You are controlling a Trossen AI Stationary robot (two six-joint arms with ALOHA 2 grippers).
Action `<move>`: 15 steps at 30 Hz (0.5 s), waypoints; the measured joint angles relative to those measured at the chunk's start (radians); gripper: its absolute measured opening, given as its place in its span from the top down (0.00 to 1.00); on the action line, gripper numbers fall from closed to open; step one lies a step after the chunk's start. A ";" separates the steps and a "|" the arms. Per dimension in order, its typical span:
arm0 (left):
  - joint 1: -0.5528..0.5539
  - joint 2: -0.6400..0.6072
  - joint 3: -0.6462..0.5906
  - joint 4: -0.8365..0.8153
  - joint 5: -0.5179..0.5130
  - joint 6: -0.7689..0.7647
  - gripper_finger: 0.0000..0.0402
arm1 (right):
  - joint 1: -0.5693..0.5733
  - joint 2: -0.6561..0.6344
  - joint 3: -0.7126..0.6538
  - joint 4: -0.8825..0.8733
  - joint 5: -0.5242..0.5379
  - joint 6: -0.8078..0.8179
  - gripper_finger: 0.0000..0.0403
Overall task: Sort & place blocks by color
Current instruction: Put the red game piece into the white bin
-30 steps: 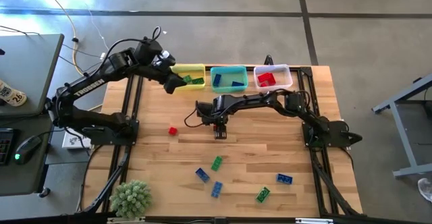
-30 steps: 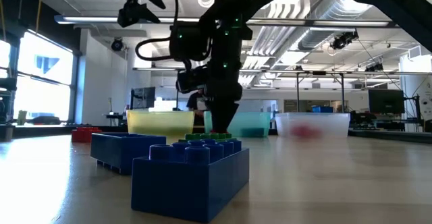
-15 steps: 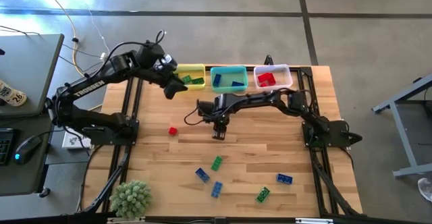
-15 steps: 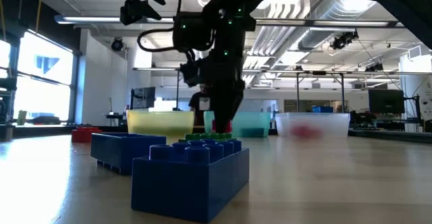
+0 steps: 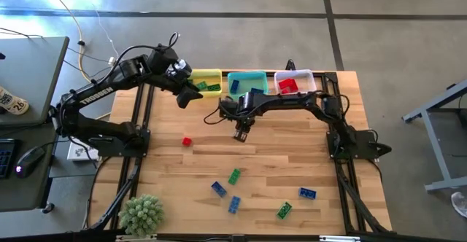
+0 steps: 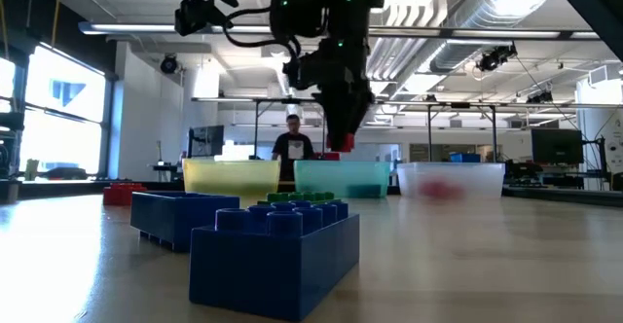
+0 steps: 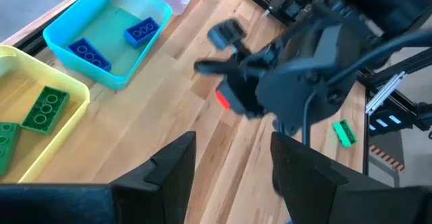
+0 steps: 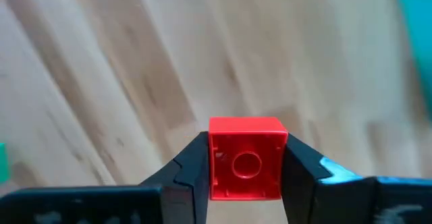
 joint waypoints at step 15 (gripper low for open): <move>0.000 0.000 0.000 0.000 0.000 0.000 0.55 | -0.096 -0.112 0.001 -0.189 0.252 -0.025 0.73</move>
